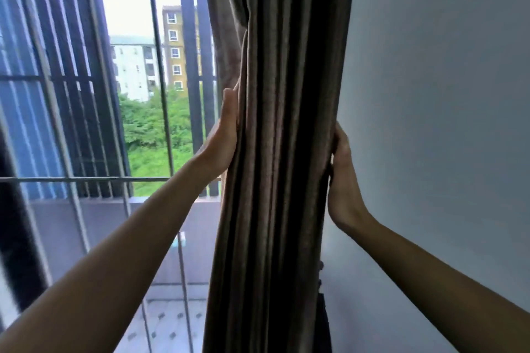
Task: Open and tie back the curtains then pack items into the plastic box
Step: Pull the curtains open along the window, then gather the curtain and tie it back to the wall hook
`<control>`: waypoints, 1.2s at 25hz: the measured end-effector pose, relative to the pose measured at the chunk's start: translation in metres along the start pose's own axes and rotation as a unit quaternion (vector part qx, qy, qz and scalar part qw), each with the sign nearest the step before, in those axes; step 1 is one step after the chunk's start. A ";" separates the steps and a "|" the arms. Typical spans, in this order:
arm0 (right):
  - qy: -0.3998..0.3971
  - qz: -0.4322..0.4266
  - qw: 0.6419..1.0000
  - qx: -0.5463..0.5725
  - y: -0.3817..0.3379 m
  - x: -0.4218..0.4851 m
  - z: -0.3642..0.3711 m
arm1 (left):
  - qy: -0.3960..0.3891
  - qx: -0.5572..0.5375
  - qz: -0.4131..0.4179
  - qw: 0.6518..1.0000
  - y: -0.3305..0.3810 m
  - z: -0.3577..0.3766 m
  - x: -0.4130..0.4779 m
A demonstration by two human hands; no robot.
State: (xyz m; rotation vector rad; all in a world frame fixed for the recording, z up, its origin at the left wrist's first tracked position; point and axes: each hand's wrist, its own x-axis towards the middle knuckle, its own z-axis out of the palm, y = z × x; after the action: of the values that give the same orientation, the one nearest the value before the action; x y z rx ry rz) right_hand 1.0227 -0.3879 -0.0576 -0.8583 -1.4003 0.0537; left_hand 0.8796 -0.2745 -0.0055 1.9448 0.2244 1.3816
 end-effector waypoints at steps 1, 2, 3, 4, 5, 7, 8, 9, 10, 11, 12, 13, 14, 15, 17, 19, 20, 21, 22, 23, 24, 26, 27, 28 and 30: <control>0.017 -0.007 1.000 0.006 -0.002 0.009 0.002 | 0.024 0.015 0.003 1.000 0.007 -0.014 -0.001; 0.040 -0.007 0.999 0.000 -0.004 0.022 0.003 | 0.036 0.000 0.016 0.999 0.017 -0.023 -0.001; 0.058 -0.006 0.998 -0.017 -0.010 0.037 0.005 | 0.056 -0.023 0.017 0.998 0.027 -0.035 0.003; 0.078 -0.001 0.997 -0.029 -0.015 0.052 0.007 | 0.085 -0.036 0.015 0.996 0.039 -0.047 0.009; 0.080 0.009 0.996 -0.028 -0.020 0.068 0.008 | 0.107 -0.035 0.007 0.994 0.047 -0.060 0.016; 0.068 0.046 0.996 -0.019 -0.032 0.096 0.016 | 0.127 0.035 -0.040 0.990 0.051 -0.084 0.027; 0.061 0.064 0.996 -0.014 -0.034 0.102 0.022 | 0.126 0.075 -0.069 0.987 0.042 -0.097 0.029; 0.048 0.076 0.996 -0.008 -0.030 0.105 0.027 | 0.121 0.097 -0.090 0.984 0.022 -0.109 0.036; 0.030 0.088 0.996 -0.005 -0.024 0.104 0.031 | 0.114 0.109 -0.105 0.982 0.008 -0.112 0.038; 0.015 0.093 0.996 -0.001 -0.016 0.099 0.035 | 0.107 0.110 -0.108 0.982 0.008 -0.106 0.028; 0.005 0.098 0.995 0.000 -0.010 0.091 0.038 | 0.097 0.082 -0.110 0.986 0.013 -0.096 0.015; -0.001 0.097 0.995 0.002 -0.006 0.081 0.040 | 0.083 0.055 -0.124 0.987 0.017 -0.089 0.003; -0.003 0.094 0.996 0.007 -0.006 0.073 0.040 | 0.070 0.034 -0.132 0.988 0.019 -0.082 -0.008; 0.008 0.093 0.996 0.010 -0.004 0.067 0.038 | 0.058 0.017 -0.132 0.989 0.017 -0.079 -0.015; 0.087 0.073 0.993 -0.030 -0.010 0.059 0.032 | 0.057 0.027 -0.121 0.991 0.015 -0.082 -0.018; 0.168 -0.040 0.974 -0.144 -0.025 0.056 0.026 | 0.068 0.046 -0.090 0.993 0.023 -0.086 -0.015; 0.165 -0.112 0.963 -0.183 -0.034 0.056 0.026 | 0.089 0.066 -0.082 0.990 0.026 -0.088 -0.010; 0.126 -0.170 0.956 -0.205 -0.041 0.056 0.028 | 0.117 0.091 -0.072 0.986 0.027 -0.091 -0.006; 0.065 -0.206 0.953 -0.215 -0.047 0.056 0.033 | 0.145 0.128 -0.067 0.979 0.030 -0.090 -0.002; -0.002 -0.218 0.951 -0.218 -0.052 0.057 0.040 | 0.160 0.179 -0.061 0.969 0.036 -0.089 0.004; -0.062 -0.200 0.953 -0.219 -0.058 0.055 0.048 | 0.166 0.242 -0.059 0.954 0.043 -0.087 0.008; -0.135 -0.111 0.956 -0.237 -0.058 0.052 0.062 | 0.167 0.336 -0.069 0.924 0.053 -0.082 0.013; -0.160 -0.060 0.951 -0.259 -0.053 0.049 0.066 | 0.165 0.351 -0.085 0.918 0.054 -0.080 0.015; -0.187 -0.009 0.942 -0.278 -0.046 0.045 0.070 | 0.161 0.353 -0.106 0.916 0.052 -0.080 0.015; -0.236 0.078 0.921 -0.299 -0.031 0.032 0.076 | 0.137 0.332 -0.147 0.922 0.040 -0.078 0.009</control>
State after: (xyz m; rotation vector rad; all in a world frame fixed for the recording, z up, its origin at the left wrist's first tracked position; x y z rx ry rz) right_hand 0.9497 -0.3566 -0.0192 -1.5427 -1.8337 -0.0547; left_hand 0.8045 -0.2628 0.0390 2.0987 1.2034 1.4815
